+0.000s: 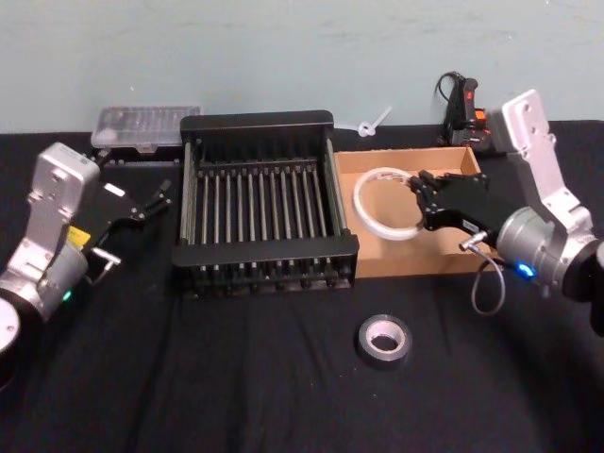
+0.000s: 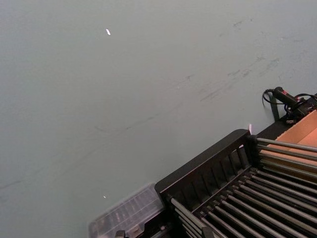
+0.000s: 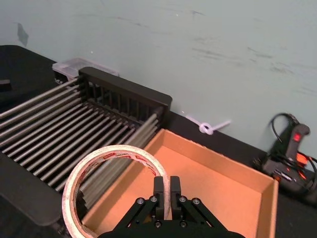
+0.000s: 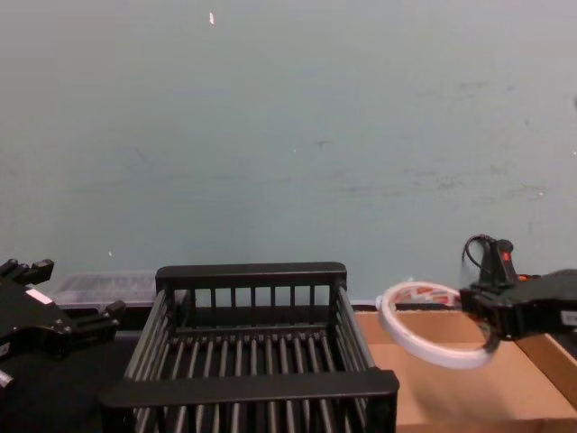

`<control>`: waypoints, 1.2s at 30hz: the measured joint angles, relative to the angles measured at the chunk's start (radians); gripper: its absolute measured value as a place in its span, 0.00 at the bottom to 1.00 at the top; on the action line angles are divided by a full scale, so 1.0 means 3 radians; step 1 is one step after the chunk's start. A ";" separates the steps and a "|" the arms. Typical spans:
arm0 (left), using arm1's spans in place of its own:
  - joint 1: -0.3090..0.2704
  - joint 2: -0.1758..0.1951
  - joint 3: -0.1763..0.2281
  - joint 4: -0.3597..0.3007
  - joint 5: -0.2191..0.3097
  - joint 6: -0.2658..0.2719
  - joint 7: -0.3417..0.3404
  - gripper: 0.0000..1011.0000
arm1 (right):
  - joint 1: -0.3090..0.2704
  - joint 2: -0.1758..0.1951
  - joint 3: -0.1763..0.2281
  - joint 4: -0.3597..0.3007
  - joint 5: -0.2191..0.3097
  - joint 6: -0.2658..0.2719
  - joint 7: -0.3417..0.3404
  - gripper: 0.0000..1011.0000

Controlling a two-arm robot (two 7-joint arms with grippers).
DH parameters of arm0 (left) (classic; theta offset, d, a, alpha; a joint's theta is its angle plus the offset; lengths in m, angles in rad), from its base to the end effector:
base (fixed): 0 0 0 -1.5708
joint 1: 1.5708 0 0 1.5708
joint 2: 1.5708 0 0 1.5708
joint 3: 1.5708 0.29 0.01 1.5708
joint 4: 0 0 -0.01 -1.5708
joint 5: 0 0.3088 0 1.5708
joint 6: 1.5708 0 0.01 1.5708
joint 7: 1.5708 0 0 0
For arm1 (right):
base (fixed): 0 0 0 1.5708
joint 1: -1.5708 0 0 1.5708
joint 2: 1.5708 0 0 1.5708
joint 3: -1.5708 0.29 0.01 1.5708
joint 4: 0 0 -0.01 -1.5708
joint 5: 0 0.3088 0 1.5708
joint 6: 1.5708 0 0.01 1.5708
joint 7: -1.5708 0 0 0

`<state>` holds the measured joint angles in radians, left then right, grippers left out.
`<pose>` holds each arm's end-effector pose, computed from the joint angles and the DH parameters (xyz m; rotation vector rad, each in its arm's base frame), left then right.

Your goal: Pick up the white tape and place it into the black box , Pick up the silver tape and place it into the brown box.

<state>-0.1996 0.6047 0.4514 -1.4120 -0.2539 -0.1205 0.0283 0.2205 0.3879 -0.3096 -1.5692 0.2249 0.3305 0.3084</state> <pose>0.3581 0.0827 -0.3022 0.3045 -0.2851 1.2480 0.3747 -0.0216 -0.2431 -0.3243 0.0262 -1.0117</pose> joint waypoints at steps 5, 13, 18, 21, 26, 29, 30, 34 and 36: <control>0.0000 0.0000 0.0000 0.0000 0.0000 0.0000 0.0000 0.99 | 0.0106 -0.0052 -0.0077 0.0071 -0.0064 0.0009 0.0028 0.08; 0.0000 0.0000 0.0000 0.0000 0.0000 0.0000 0.0000 0.99 | 0.0300 -0.0152 -0.0221 0.0207 -0.0185 0.0026 0.0081 0.08; 0.0000 0.0000 0.0000 0.0000 0.0000 0.0000 0.0000 0.99 | 0.0446 -0.0242 -0.0322 0.0337 -0.0272 0.0011 0.0119 0.08; 0.0000 0.0000 0.0000 0.0000 0.0000 0.0000 0.0000 0.99 | 0.0523 -0.0288 -0.0367 0.0411 -0.0315 -0.0013 0.0141 0.08; 0.0000 0.0000 0.0000 0.0000 0.0000 0.0000 0.0000 0.99 | 0.0634 -0.0358 -0.0436 0.0524 -0.0381 -0.0057 0.0177 0.08; 0.0000 0.0000 0.0000 0.0000 0.0000 0.0000 0.0000 0.99 | 0.0708 -0.0411 -0.0474 0.0608 -0.0419 -0.0099 0.0200 0.08; 0.0000 0.0000 0.0000 0.0000 0.0000 0.0000 0.0000 0.99 | 0.0722 -0.0423 -0.0481 0.0624 -0.0426 -0.0107 0.0205 0.08; 0.0000 0.0000 0.0000 0.0000 0.0000 0.0000 0.0000 0.99 | 0.0776 -0.0469 -0.0505 0.0689 -0.0453 -0.0133 0.0216 0.08; 0.0000 0.0000 0.0000 0.0000 0.0000 0.0000 0.0000 0.99 | 0.0800 -0.0491 -0.0514 0.0719 -0.0464 -0.0146 0.0222 0.08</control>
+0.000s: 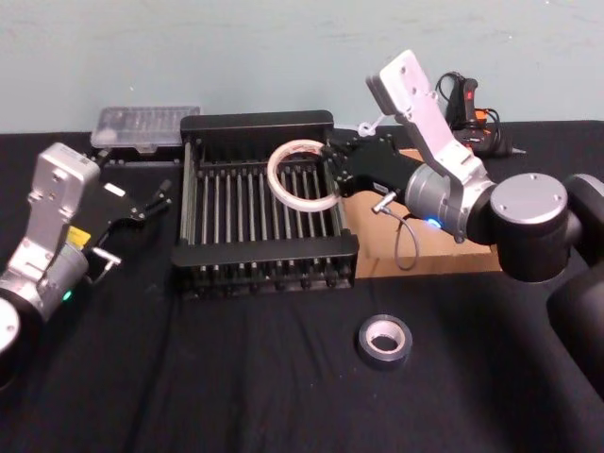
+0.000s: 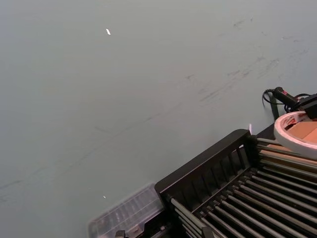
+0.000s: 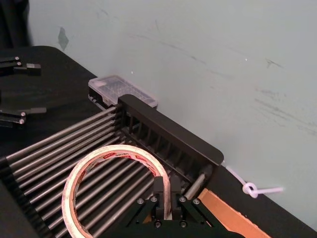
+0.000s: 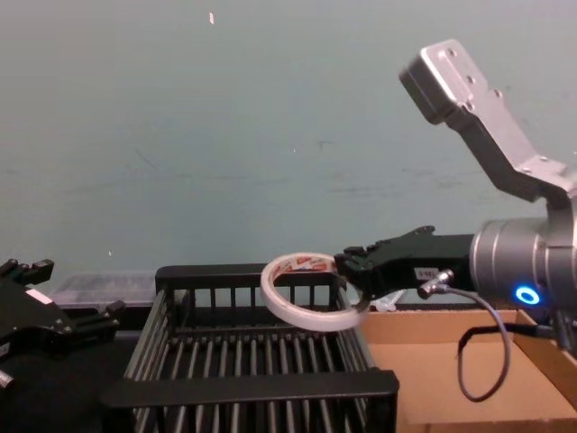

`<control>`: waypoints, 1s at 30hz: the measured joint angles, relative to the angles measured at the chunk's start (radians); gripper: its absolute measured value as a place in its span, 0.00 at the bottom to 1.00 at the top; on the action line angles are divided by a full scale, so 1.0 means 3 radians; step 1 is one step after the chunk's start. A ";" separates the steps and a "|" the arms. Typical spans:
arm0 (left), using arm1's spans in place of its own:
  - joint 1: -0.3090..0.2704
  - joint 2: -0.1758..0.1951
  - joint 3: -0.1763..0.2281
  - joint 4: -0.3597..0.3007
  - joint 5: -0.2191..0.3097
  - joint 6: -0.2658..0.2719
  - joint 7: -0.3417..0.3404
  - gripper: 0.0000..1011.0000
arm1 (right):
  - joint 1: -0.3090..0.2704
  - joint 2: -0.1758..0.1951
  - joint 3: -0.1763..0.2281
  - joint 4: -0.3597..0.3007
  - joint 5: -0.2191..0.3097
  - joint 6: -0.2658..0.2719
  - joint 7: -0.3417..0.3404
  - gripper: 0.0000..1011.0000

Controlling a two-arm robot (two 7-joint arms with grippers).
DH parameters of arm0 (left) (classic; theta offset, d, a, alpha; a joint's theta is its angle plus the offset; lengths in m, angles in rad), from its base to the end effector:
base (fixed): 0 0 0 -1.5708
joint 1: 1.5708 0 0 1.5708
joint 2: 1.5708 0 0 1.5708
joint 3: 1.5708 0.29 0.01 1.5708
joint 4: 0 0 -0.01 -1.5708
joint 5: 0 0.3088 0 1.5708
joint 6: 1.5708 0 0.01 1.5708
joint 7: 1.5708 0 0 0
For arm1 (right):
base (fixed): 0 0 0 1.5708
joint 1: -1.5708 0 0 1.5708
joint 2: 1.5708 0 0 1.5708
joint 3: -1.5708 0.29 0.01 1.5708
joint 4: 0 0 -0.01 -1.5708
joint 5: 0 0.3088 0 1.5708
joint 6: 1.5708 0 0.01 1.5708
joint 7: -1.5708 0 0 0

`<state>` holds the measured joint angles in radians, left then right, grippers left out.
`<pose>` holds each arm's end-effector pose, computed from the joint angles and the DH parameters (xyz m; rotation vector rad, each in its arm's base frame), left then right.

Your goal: Pick up the white tape and place it into the black box , Pick up the silver tape and place it into the brown box.

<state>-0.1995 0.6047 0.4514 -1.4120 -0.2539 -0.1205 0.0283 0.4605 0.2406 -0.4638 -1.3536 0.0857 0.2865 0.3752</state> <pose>0.3581 0.0827 -0.3023 0.3045 -0.2850 1.2480 0.4301 0.0500 -0.2269 -0.3562 -0.0994 -0.8643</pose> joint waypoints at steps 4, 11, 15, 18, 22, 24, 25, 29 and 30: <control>0.0000 0.0000 0.0000 0.0000 0.0000 0.0000 0.0000 0.99 | 0.0000 0.0002 0.0001 -0.0001 0.0000 -0.0001 0.0000 0.08; 0.0000 0.0000 0.0000 0.0000 0.0000 0.0000 0.0000 0.99 | -0.0007 0.0008 0.0003 -0.0009 0.0001 0.0001 0.0000 0.08; 0.0000 0.0000 0.0000 0.0000 0.0000 0.0000 0.0000 0.99 | -0.0011 0.0010 0.0004 -0.0014 0.0002 0.0002 -0.0001 0.11; 0.0000 0.0000 0.0000 0.0000 0.0000 0.0000 0.0000 0.99 | -0.0012 0.0011 0.0005 -0.0016 0.0003 0.0003 -0.0001 0.17; 0.0000 0.0000 0.0000 0.0000 0.0000 0.0000 0.0000 0.99 | -0.0013 0.0012 0.0006 -0.0018 0.0004 0.0004 -0.0002 0.31; 0.0000 0.0000 0.0000 0.0000 0.0000 0.0000 0.0000 0.99 | -0.0014 0.0013 0.0007 -0.0019 0.0005 0.0004 -0.0003 0.39; 0.0000 0.0000 0.0000 0.0000 0.0000 0.0000 0.0000 0.99 | -0.0014 0.0013 0.0007 -0.0019 0.0005 0.0004 -0.0003 0.41; 0.0000 0.0000 0.0000 0.0000 0.0000 0.0000 0.0000 0.99 | -0.0015 0.0013 0.0008 -0.0021 0.0006 0.0005 -0.0005 0.53; 0.0000 0.0000 0.0000 0.0000 0.0000 0.0000 0.0000 0.99 | -0.0016 0.0014 0.0008 -0.0021 0.0006 0.0006 -0.0005 0.55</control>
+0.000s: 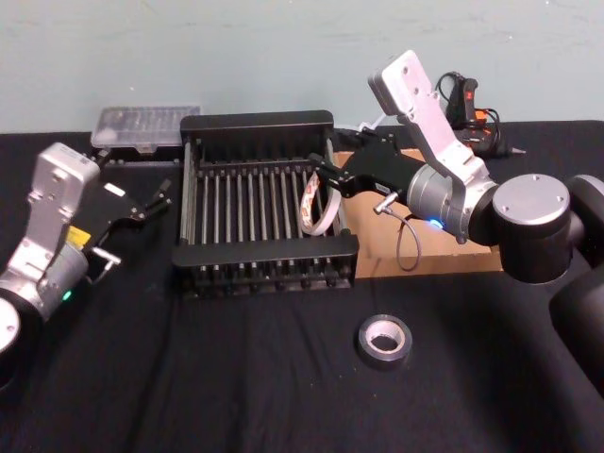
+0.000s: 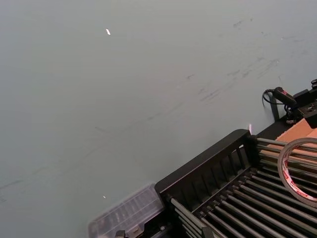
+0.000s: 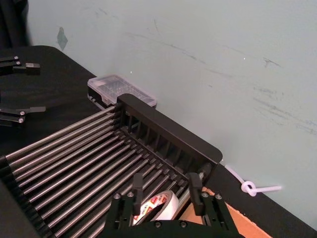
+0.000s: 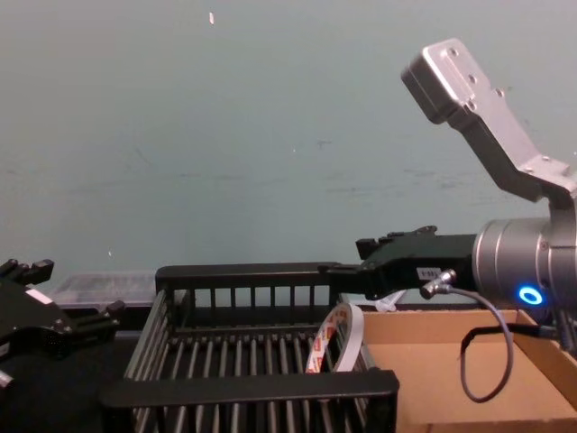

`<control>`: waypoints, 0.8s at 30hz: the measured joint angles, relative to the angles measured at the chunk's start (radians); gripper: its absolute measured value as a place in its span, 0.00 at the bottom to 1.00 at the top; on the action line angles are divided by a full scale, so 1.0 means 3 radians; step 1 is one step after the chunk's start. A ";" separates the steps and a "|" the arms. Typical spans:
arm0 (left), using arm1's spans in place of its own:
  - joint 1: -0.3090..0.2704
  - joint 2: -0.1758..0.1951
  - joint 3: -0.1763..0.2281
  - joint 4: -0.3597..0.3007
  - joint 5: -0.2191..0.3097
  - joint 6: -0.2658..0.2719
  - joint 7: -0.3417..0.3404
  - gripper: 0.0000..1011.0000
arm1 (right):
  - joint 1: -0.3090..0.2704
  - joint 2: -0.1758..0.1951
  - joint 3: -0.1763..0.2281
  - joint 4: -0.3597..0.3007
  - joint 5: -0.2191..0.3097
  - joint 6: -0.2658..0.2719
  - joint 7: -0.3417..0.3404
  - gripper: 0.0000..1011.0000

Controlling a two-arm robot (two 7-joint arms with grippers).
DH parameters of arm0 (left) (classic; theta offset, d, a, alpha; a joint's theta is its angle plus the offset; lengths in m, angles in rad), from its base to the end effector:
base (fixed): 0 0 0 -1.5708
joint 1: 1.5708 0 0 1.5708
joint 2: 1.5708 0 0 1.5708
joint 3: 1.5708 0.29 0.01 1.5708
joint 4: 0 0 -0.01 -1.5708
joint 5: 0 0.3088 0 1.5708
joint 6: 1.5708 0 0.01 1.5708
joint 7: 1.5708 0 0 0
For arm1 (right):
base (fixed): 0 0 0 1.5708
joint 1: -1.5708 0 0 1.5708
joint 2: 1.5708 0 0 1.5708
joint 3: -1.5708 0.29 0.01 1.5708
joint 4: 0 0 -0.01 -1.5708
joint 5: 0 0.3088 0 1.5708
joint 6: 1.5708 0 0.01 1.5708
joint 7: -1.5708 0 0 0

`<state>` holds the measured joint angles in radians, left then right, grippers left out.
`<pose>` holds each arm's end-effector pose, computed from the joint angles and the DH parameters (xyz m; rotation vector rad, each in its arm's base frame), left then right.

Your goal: Pick up the white tape and place it into the black box , Pick up the silver tape and place it into the brown box.

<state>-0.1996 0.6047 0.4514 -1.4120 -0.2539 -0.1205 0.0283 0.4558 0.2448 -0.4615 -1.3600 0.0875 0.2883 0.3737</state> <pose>0.3581 0.0827 -0.3022 0.3045 -0.2851 1.2480 0.4289 0.0484 -0.2270 -0.3565 -0.0985 -0.8674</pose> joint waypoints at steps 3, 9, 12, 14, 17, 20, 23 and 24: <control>0.0000 0.0000 0.0000 0.0000 0.0000 0.0000 0.0000 0.99 | -0.0001 0.0001 0.0000 -0.0001 0.0001 0.0001 -0.0001 0.65; 0.0000 0.0000 0.0000 0.0000 0.0000 0.0000 0.0000 0.99 | -0.0002 0.0002 0.0000 -0.0002 0.0002 0.0002 -0.0001 0.83; 0.0000 0.0000 0.0000 0.0000 0.0000 0.0000 0.0000 0.99 | -0.0002 0.0002 0.0000 -0.0002 0.0003 0.0002 -0.0001 0.92; 0.0000 0.0000 0.0000 0.0000 0.0000 0.0000 0.0000 0.99 | -0.0002 0.0002 0.0001 -0.0002 0.0002 0.0002 -0.0002 0.95; 0.0000 0.0000 0.0000 0.0000 0.0000 0.0000 0.0000 0.99 | -0.0007 0.0003 0.0014 -0.0010 -0.0001 0.0002 -0.0006 0.99; 0.0000 0.0000 0.0000 0.0000 0.0000 0.0000 0.0000 0.99 | -0.0028 0.0015 0.0035 -0.0054 -0.0004 0.0012 -0.0007 0.99; 0.0000 0.0000 0.0000 0.0000 0.0000 0.0000 0.0000 0.99 | -0.0063 0.0039 0.0066 -0.0126 -0.0001 0.0035 -0.0006 0.99; 0.0000 0.0000 0.0000 0.0000 0.0000 0.0000 0.0000 0.99 | -0.0091 0.0062 0.0087 -0.0183 0.0005 0.0049 -0.0004 0.99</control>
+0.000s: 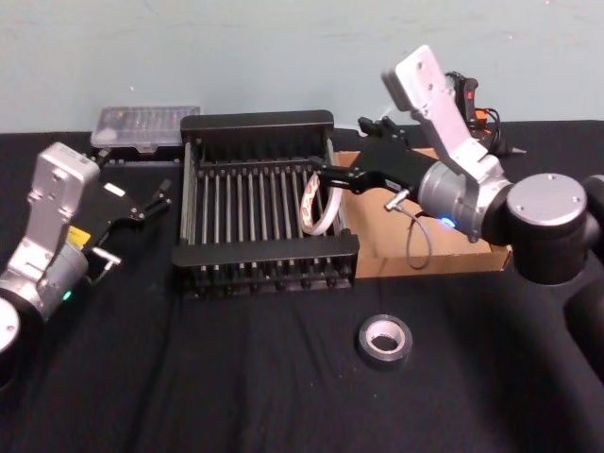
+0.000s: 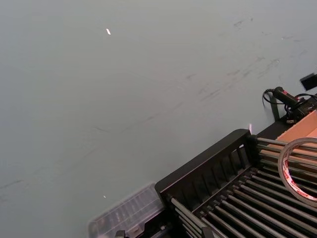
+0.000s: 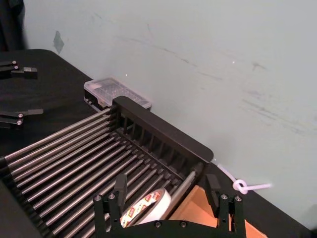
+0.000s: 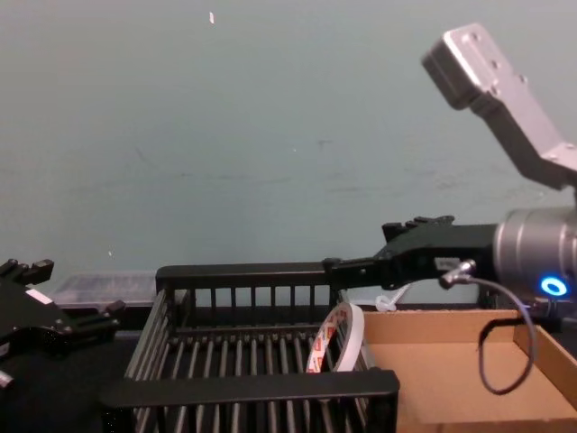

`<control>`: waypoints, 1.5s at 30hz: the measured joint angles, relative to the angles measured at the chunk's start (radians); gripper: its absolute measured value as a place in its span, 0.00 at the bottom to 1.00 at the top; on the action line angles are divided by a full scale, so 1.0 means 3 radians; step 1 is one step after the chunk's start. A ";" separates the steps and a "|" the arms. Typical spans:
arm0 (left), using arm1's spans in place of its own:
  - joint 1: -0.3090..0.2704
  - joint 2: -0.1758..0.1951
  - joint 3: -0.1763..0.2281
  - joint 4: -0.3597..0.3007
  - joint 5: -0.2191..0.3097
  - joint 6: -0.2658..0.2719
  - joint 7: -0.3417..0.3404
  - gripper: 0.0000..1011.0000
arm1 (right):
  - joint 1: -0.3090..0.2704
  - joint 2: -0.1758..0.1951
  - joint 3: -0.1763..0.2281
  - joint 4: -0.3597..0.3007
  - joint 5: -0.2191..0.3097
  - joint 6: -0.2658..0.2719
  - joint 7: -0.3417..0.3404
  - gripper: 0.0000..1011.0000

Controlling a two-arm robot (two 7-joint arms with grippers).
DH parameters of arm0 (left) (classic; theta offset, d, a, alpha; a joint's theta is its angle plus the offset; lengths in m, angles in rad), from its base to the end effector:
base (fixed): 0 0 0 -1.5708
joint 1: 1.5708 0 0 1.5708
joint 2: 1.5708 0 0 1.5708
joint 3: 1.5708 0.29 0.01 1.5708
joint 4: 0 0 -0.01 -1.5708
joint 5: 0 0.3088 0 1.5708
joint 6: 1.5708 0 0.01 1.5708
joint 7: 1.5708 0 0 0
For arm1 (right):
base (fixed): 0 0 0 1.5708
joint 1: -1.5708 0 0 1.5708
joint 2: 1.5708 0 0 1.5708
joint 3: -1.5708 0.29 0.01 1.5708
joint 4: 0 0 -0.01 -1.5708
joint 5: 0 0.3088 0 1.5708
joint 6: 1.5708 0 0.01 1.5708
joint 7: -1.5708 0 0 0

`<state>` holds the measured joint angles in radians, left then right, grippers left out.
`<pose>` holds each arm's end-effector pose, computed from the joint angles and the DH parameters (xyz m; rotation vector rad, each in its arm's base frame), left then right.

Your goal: Pick up the white tape and place it into the black box , Pick up the silver tape and place it into the brown box.

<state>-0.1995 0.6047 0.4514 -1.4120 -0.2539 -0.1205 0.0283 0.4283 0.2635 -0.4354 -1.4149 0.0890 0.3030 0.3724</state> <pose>0.3581 0.0827 -0.3023 0.3045 -0.2850 1.2480 0.4219 0.0398 -0.2203 -0.3454 -0.1056 -0.8848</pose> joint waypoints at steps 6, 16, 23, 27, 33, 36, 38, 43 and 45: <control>0.0000 0.0000 0.0000 0.0000 0.0000 0.0000 0.0000 0.99 | -0.0158 0.0155 0.0088 -0.0275 0.0060 0.0080 0.0046 0.99; 0.0000 0.0000 0.0000 0.0000 0.0000 0.0000 0.0000 0.99 | -0.0576 0.0620 0.0300 -0.0842 0.0244 0.0228 0.0215 0.99; 0.0000 0.0000 0.0000 0.0000 0.0000 0.0000 0.0000 0.99 | -0.0859 0.0919 0.0407 -0.1124 0.0396 0.0277 0.0339 0.99; 0.0000 0.0000 0.0000 0.0000 0.0000 0.0000 0.0000 0.99 | -0.1052 0.1059 0.0460 -0.1273 0.0505 0.0316 0.0379 0.99; 0.0000 0.0000 0.0000 0.0000 0.0000 0.0000 0.0000 0.99 | -0.1224 0.1162 0.0479 -0.1375 0.0610 0.0373 0.0393 0.99; 0.0000 0.0000 0.0000 0.0000 0.0000 0.0000 0.0000 0.99 | -0.1286 0.1213 0.0457 -0.1401 0.0644 0.0400 0.0407 0.99; 0.0000 0.0000 0.0000 0.0000 0.0000 0.0000 0.0000 0.99 | -0.1316 0.1241 0.0433 -0.1407 0.0663 0.0416 0.0413 0.99; 0.0000 0.0000 0.0000 0.0000 0.0000 0.0000 0.0000 0.99 | -0.1346 0.1283 0.0356 -0.1395 0.0697 0.0444 0.0421 0.99; 0.0000 0.0000 0.0000 0.0000 0.0000 0.0000 0.0000 0.99 | -0.1346 0.1301 0.0321 -0.1383 0.0710 0.0452 0.0428 0.99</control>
<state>-0.1995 0.6047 0.4514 -1.4120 -0.2539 -0.1205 0.0283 0.0245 0.6537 -0.3391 -1.8298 0.3019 0.4387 0.5009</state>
